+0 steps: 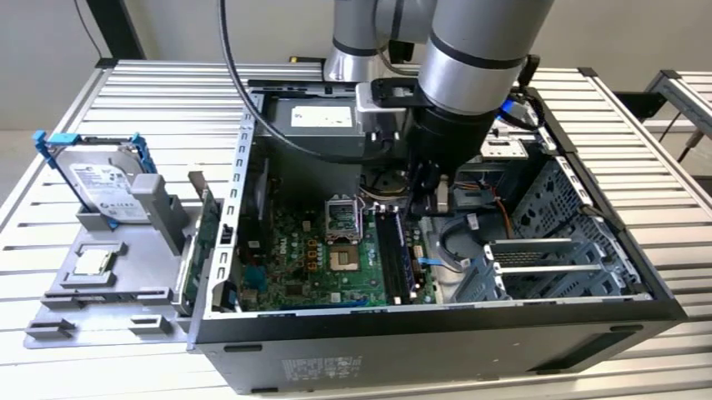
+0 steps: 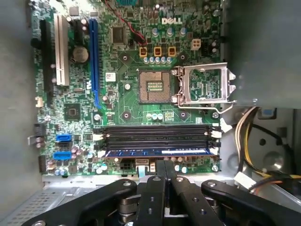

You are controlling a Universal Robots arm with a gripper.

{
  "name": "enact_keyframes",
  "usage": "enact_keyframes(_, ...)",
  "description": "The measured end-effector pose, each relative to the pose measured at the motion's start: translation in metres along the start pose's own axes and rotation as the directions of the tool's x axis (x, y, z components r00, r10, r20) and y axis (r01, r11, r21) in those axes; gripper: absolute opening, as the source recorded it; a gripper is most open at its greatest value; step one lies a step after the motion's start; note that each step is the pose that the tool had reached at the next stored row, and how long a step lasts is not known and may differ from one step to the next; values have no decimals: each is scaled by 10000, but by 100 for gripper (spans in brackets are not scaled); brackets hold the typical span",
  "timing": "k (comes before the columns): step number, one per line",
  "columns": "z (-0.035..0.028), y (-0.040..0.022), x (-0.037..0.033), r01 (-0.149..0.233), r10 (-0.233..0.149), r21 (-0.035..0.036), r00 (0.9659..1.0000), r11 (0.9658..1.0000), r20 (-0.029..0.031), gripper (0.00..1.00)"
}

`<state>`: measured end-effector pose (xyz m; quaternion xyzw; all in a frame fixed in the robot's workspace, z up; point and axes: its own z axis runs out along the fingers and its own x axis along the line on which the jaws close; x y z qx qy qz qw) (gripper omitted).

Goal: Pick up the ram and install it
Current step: 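Press down the ram until it locks into place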

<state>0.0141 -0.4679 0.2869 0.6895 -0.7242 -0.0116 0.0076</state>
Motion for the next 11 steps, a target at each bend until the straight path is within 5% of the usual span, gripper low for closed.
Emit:
enact_keyframes(2, -45, 1, 0, 2, -2, 0, 10000, 10000, -1, 0)
enact_keyframes(11, -57, 2, 0, -1, 1, 1, 10000, 10000, -6, 0)
